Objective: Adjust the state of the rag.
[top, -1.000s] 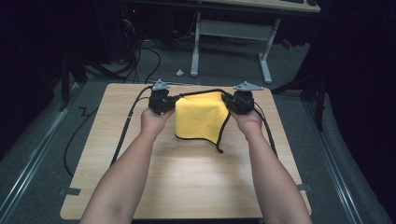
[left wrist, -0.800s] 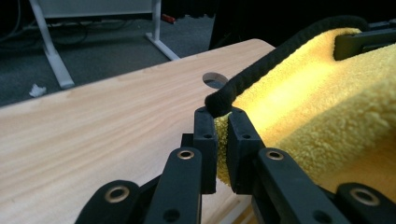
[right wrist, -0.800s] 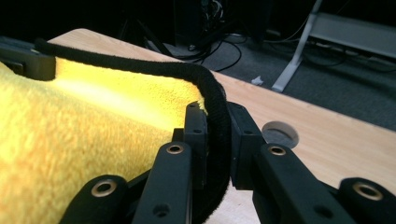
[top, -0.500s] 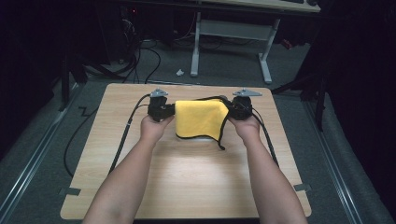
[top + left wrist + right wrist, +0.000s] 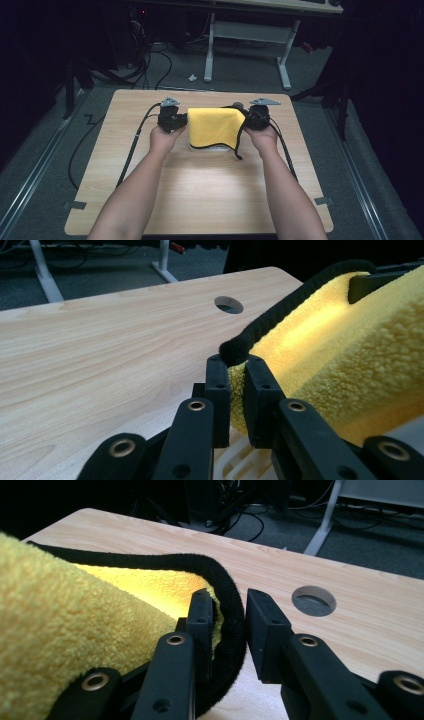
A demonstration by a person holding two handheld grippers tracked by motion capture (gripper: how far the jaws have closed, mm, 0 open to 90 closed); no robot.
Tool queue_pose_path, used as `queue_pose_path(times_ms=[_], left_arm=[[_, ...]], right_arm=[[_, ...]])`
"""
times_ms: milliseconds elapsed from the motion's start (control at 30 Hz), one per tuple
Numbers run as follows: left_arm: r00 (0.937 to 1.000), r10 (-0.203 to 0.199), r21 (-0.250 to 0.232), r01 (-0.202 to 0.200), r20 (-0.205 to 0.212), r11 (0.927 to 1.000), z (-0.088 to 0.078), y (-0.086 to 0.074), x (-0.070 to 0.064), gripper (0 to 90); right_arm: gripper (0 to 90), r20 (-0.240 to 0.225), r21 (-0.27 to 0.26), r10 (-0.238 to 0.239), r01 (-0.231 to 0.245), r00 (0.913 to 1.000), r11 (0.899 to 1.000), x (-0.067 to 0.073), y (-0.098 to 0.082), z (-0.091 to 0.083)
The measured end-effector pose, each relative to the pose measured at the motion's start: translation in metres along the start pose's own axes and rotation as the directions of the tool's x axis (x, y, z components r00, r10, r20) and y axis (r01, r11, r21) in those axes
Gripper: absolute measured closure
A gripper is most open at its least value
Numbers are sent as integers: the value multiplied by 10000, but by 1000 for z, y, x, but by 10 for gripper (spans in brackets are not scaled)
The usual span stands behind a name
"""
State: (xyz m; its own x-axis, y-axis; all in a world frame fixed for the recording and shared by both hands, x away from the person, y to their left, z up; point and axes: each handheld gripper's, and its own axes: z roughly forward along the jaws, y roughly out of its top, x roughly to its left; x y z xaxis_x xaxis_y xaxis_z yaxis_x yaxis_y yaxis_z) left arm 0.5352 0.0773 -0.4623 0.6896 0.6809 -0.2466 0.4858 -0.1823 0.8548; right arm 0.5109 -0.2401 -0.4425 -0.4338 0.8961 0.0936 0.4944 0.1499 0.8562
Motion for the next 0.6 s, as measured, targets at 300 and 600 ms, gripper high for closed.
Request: queue_pose_path(times_ms=[300,600], left_arm=[[9991,-84,104,88,-408,9999,-5,2,4,735],[9981,-55,-110,48,-607,9999,-13,4,4,740]], right_arm=[[646,564,-224,-108,121,9984,9997,-3,5,-8],[617,807,-448,-93,130,9967,9989,-6,10,-16]])
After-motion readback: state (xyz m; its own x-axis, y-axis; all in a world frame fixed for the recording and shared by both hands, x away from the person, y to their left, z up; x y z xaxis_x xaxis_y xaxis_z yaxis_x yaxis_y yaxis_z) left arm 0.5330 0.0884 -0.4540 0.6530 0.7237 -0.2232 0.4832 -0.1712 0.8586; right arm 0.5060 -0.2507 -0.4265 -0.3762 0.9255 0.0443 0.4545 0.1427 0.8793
